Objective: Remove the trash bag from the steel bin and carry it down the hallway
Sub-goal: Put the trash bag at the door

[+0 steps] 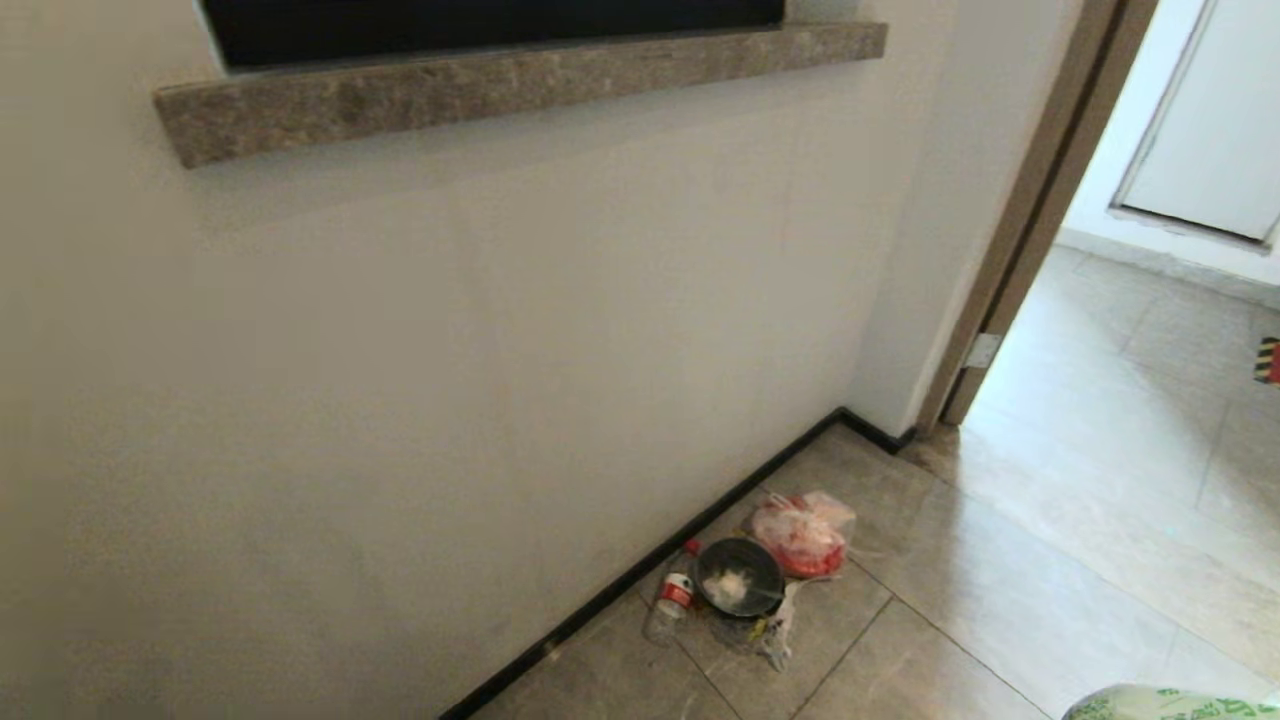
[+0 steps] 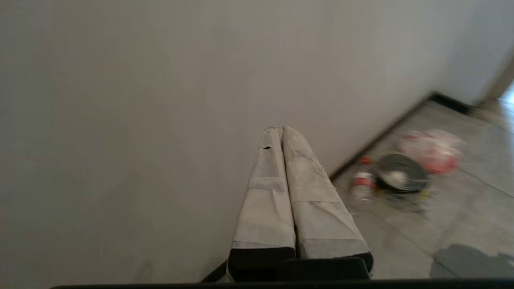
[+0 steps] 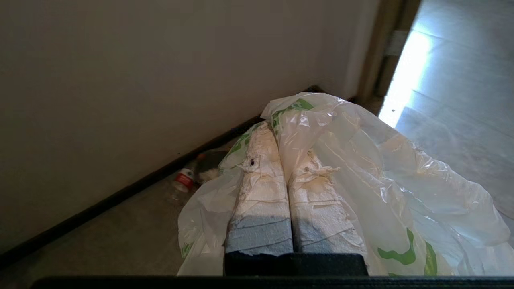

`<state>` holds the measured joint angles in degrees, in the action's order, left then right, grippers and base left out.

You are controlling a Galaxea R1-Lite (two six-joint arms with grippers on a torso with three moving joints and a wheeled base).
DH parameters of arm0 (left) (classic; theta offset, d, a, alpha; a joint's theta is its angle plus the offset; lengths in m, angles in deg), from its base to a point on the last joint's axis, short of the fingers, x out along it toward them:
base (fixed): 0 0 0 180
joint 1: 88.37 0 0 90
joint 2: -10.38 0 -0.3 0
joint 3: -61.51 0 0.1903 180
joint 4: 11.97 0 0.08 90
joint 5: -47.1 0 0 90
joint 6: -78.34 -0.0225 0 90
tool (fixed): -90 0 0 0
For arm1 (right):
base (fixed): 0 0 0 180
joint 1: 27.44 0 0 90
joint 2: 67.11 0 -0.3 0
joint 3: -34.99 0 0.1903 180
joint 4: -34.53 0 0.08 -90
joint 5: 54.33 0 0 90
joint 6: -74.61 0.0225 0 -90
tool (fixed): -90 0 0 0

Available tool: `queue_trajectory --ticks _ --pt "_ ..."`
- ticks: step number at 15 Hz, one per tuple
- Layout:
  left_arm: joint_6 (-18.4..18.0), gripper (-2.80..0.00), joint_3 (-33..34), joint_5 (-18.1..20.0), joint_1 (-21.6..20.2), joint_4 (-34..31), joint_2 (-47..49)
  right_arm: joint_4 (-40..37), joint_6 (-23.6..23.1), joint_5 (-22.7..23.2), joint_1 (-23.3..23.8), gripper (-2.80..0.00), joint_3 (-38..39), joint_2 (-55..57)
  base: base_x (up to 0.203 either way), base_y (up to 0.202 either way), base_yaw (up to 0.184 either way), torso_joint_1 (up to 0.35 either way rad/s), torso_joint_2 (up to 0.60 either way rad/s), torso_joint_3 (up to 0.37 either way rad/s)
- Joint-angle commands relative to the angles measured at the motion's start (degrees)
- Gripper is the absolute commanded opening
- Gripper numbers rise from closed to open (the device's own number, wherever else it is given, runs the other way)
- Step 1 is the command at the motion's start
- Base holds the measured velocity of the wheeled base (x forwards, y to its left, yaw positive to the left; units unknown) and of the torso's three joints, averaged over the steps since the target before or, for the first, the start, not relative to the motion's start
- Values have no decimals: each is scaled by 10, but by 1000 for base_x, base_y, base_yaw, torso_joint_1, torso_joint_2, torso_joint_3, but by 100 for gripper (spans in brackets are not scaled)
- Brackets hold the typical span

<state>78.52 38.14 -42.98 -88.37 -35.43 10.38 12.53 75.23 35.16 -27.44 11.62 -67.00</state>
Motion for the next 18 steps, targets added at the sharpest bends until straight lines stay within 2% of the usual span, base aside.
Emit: queue_trajectory --ticks 1,10,18 --pt "0 -280 0 0 0 0 0 0 0 0 0 -280 5 0 -4 -9 171 2 2 3" --pt "0 -280 0 0 0 0 0 2 0 0 0 -280 5 0 0 -7 158 3 3 3" --pt "0 -280 0 0 0 0 0 2 0 0 0 -280 5 0 0 0 0 0 0 0"
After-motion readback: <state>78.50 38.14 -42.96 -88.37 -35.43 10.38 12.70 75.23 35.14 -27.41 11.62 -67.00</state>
